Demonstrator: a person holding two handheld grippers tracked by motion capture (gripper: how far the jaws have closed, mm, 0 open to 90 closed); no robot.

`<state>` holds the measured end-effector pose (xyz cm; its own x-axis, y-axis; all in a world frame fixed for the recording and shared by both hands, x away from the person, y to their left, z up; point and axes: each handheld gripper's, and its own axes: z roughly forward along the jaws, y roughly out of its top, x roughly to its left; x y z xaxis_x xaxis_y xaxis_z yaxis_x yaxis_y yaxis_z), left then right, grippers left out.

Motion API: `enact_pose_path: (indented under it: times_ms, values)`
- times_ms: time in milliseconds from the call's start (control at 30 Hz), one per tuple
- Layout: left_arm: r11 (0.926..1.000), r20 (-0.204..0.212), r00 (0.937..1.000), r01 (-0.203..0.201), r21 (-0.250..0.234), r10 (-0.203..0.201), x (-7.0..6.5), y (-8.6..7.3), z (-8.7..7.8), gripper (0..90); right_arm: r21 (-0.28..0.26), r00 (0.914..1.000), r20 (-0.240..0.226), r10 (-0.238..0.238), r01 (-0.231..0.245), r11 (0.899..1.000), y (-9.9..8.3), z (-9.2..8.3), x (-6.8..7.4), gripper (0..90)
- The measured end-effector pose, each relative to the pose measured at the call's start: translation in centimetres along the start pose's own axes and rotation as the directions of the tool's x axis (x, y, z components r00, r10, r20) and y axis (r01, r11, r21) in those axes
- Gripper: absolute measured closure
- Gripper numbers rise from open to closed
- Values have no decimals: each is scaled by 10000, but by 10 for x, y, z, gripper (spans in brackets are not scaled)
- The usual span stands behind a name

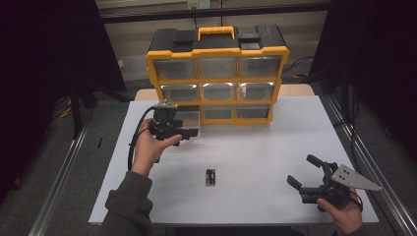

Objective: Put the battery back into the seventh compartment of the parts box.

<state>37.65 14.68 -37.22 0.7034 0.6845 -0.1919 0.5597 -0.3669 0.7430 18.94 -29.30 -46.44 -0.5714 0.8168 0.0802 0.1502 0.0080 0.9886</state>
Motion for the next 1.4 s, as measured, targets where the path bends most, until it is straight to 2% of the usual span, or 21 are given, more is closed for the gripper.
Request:
enact_pose_path:
  times_ms: [200,367,567,633,700,733,833,900,1033,1133,1300,1400]
  values:
    - [9998,137,9999,-41,-182,44,-8,-15,2,212,24,10000,-2,-12,12,10000,0,0,0,7]
    - [9995,238,9993,-279,-134,282,-16,-28,4,202,19,10000,-16,-33,33,10000,0,0,0,8]
    - [9996,429,9987,-268,-29,269,-20,-43,7,187,23,10000,-23,-46,46,10000,0,0,0,7]
    - [9986,450,9976,-525,-55,527,-22,-49,9,172,20,10000,-12,-43,43,10000,0,0,0,7]
    - [9988,503,9977,-454,-168,461,-25,-53,11,171,2,10000,-31,-25,25,10000,0,0,0,8]
    - [9987,532,9973,-503,-52,505,-28,-58,12,171,10,10000,-16,-27,27,10000,0,0,0,8]
    - [9982,574,9966,-594,-104,599,-31,-62,13,172,11,10000,-13,-23,23,10000,0,0,0,8]
    - [9984,752,9956,-540,-193,553,-34,-67,16,171,34,10000,19,-30,29,10000,0,0,0,7]
    - [9969,765,9940,-785,-33,785,-38,-73,19,178,67,10000,11,-28,28,10000,0,0,0,8]
    - [9967,839,9932,-807,-2,804,-41,-79,21,179,47,10000,-20,-65,65,10000,0,0,0,7]
    - [9946,851,9920,-962,376,928,-46,-89,26,226,19,10000,1,-27,27,10000,0,0,0,8]
    - [9942,919,9918,-937,533,886,-48,-94,29,328,5,10000,-10,-10,10,10000,0,0,0,8]
